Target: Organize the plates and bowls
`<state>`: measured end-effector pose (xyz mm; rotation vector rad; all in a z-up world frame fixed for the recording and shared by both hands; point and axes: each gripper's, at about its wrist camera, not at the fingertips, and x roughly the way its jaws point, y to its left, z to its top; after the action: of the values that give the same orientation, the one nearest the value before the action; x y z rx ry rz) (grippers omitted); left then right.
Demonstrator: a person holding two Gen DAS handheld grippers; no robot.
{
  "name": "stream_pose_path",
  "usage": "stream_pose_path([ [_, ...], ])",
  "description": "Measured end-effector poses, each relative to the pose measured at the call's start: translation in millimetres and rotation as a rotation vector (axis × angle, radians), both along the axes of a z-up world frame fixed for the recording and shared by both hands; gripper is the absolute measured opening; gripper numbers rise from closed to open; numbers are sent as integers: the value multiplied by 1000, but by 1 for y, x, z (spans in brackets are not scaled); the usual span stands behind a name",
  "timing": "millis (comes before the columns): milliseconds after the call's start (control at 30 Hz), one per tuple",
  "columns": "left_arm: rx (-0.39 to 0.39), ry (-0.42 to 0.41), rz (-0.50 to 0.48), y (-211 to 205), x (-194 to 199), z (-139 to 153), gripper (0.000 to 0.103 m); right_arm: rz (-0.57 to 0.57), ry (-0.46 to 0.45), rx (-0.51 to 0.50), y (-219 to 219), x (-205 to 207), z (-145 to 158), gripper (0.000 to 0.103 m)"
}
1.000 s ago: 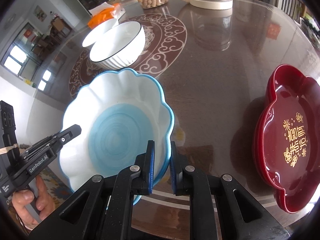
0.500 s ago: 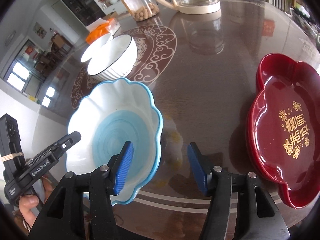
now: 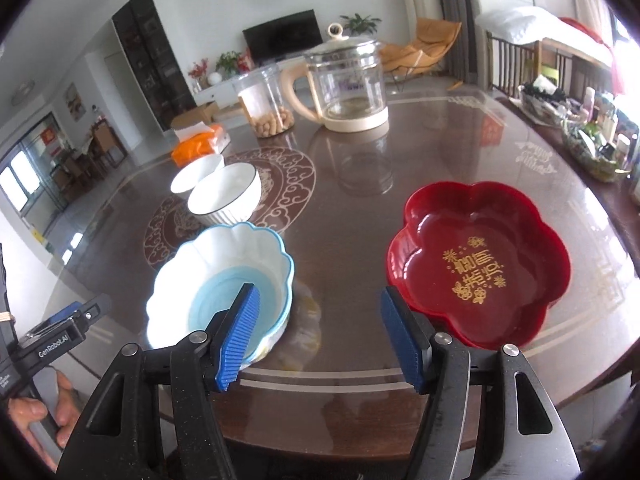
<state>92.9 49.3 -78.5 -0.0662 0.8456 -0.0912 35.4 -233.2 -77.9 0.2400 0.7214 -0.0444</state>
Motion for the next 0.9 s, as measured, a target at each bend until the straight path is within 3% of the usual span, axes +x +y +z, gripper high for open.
stream_pose_path([
  [200, 13, 2, -34, -14, -19, 10, 88, -39, -83, -116, 7, -28, 1, 69],
  [400, 119, -31, -28, -26, -31, 19, 89, -47, -90, -131, 8, -38, 3, 70],
  [567, 159, -47, -21, -26, -40, 24, 89, -51, -91, -142, 11, -47, 4, 74],
  [900, 93, -51, -26, -18, -54, 33, 89, -52, -105, -190, 21, -59, 14, 74],
])
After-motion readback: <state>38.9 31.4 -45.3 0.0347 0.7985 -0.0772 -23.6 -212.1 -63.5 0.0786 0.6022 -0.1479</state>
